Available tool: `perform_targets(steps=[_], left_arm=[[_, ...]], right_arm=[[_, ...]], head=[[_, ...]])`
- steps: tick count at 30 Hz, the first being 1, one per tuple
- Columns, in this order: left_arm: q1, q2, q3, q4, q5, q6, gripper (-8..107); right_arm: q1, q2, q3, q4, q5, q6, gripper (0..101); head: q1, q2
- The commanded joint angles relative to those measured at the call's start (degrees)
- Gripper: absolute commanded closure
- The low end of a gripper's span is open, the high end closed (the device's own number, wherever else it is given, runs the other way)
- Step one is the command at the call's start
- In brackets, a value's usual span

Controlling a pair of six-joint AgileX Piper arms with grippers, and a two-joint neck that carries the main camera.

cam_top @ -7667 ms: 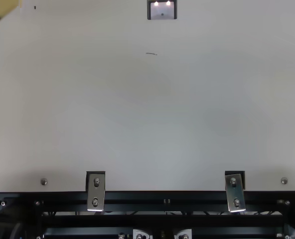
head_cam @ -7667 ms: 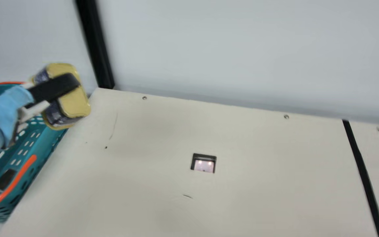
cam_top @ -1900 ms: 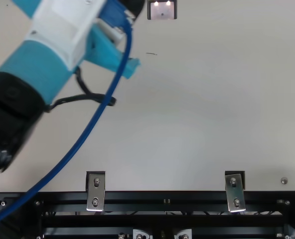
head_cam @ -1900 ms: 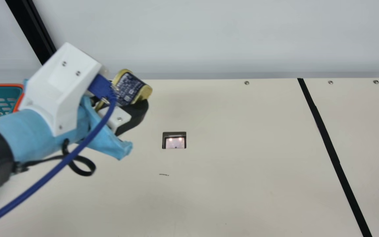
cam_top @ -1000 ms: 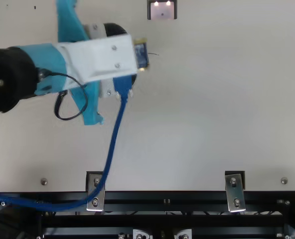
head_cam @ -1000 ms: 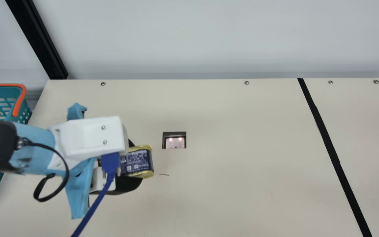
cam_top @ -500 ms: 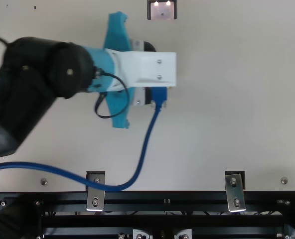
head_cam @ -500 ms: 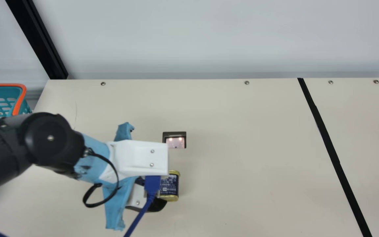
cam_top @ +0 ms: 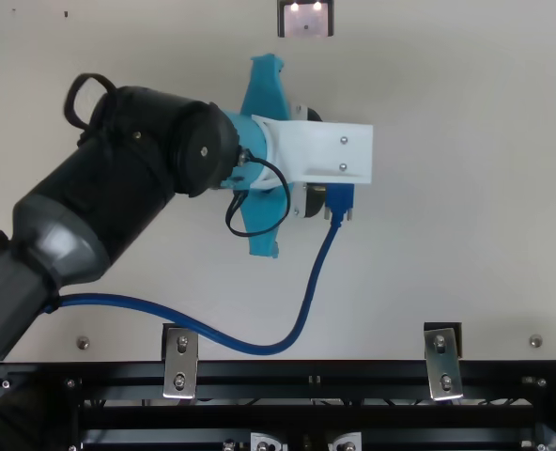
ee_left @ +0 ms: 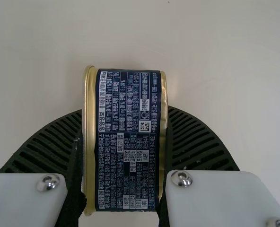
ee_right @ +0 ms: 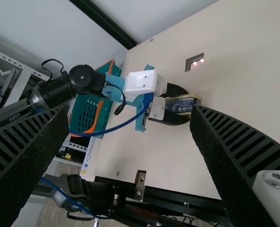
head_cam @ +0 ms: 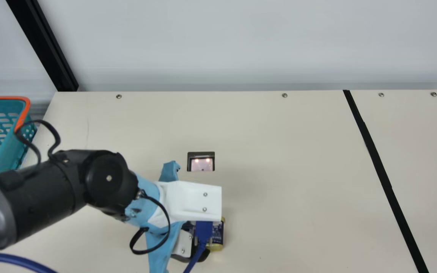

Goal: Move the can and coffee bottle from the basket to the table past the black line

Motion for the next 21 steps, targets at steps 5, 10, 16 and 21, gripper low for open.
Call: perform_targets(steps=[5,10,16,21], left_arm=[[-0.64,-0.55,1.35,-1.14,-3.75,0.38,9],[-0.09,-3.88,2.9,-3.27,-5.04,0.96,9],[2.27,-11.01,5.59,-5.08,-3.72,1.52,9],[5.6,-17.8,8.57,-7.32,-6.49,0.97,9]], right_arm=[[0.0,0.0,0.0,0.0,0.0,0.0,0],[0.0,0.0,0.0,0.0,0.0,0.0,0],[0.0,0.0,0.0,0.0,0.0,0.0,0],[0.06,0.0,0.38,0.39,-0.65,-0.52,0]], head=[[-0.54,-0.03],[-0.54,-0.03],[-0.54,-0.03],[-0.54,-0.03]])
